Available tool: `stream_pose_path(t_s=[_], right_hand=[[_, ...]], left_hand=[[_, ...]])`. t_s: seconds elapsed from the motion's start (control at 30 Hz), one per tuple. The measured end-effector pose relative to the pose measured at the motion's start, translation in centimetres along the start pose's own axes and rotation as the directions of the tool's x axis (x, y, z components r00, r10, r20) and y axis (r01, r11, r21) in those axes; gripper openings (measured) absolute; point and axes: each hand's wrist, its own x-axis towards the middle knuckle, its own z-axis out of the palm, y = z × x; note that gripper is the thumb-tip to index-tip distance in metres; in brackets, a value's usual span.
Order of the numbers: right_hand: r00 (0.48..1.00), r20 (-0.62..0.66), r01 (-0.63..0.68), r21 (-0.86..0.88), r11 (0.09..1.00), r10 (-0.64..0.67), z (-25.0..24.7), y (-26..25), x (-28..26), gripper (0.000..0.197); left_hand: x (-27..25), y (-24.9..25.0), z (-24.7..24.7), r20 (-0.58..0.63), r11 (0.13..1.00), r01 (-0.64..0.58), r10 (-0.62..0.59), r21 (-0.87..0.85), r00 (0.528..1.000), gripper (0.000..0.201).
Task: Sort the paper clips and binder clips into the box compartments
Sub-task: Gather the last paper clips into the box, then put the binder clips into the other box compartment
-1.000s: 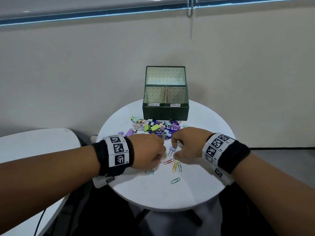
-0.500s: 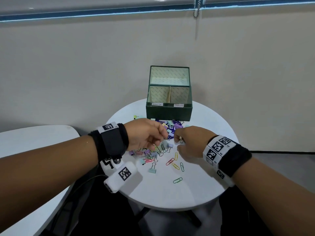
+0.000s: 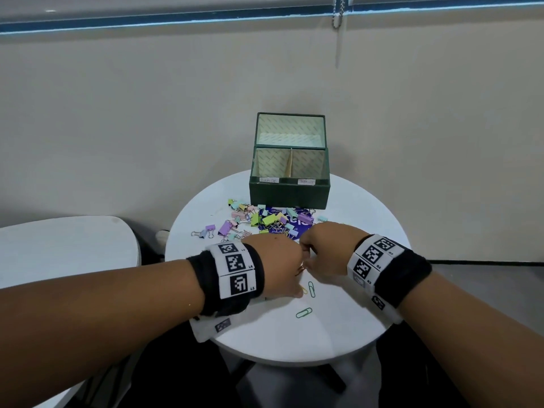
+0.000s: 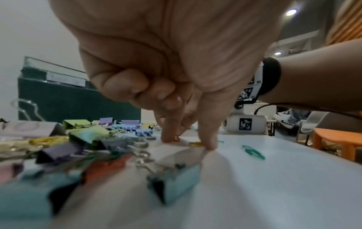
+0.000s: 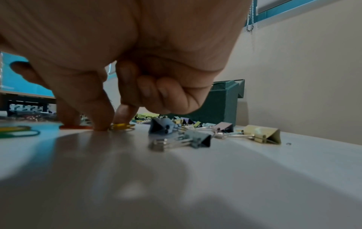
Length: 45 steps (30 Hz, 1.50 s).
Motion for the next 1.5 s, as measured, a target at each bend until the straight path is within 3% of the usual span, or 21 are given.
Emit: stream_pose_path(t_s=[0.13,0.3,0.47,0.57,0.7,0.87,1.0,1.1,1.17,1.23,1.3,1.4,1.5], right_hand=[[1.000,-0.003,0.016,-0.013,1.000,-0.016,-0.1,-0.1,-0.1,0.011],[0.999,0.017,0.035,-0.047,0.998,-0.035,0.1,0.2,0.3,0.013],[0.990,-0.129,0.052,0.012,0.999,-0.050,-0.1,1.3,0.8,0.016],[0.986,-0.159,0.047,0.036,0.998,-0.040,-0.6,1.3,0.8,0.014],[0.983,-0.178,0.045,0.051,0.998,-0.035,-0.9,0.9,0.7,0.013],[0.986,-0.167,0.024,0.052,0.998,-0.015,-1.0,1.1,0.5,0.011],[0.987,-0.163,0.018,0.032,0.999,-0.013,-1.1,0.9,0.6,0.011],[0.986,-0.169,0.001,0.021,1.000,0.002,-1.1,0.8,0.6,0.012],[0.986,-0.165,-0.010,0.013,1.000,0.012,-1.1,0.9,0.6,0.012],[0.988,-0.155,-0.015,-0.002,1.000,0.014,-1.2,0.8,0.7,0.011],[0.990,-0.141,-0.017,-0.010,1.000,0.016,-1.3,0.8,0.7,0.011],[0.990,-0.138,-0.017,-0.015,1.000,0.014,-1.4,0.9,0.6,0.011],[0.990,-0.137,-0.029,-0.015,0.999,0.027,-1.2,0.9,0.7,0.012]], left_hand=[[0.2,-0.6,-0.1,-0.015,0.996,-0.069,0.068,-0.060,0.998,0.020],[0.4,-1.0,0.3,-0.055,0.990,-0.102,0.097,-0.096,0.994,0.020],[-0.2,-0.7,0.6,-0.132,0.958,-0.287,0.286,0.015,0.949,0.024],[-0.1,-0.7,0.9,-0.114,0.941,-0.336,0.339,0.041,0.934,0.022],[0.9,-1.1,0.8,-0.026,0.946,-0.319,0.321,0.056,0.947,0.014],[1.9,-2.8,0.3,0.147,0.961,-0.217,0.242,-0.170,0.959,0.010],[2.3,-4.2,-0.7,0.042,0.856,-0.092,0.132,-0.508,0.990,0.012],[2.7,-5.2,-1.5,-0.083,0.801,-0.110,0.075,-0.589,0.994,0.008],[2.8,-5.4,-1.4,-0.050,0.867,-0.124,0.113,-0.482,0.992,0.004],[2.9,-4.8,-0.9,-0.001,0.949,-0.149,0.155,-0.278,0.988,0.025],[3.1,-3.9,-0.3,-0.020,0.972,-0.203,0.202,-0.123,0.979,0.042],[3.2,-2.7,0.0,0.009,0.970,-0.244,0.244,0.014,0.970,0.032],[3.1,-2.2,0.2,0.004,0.964,-0.262,0.262,0.036,0.965,0.026]])
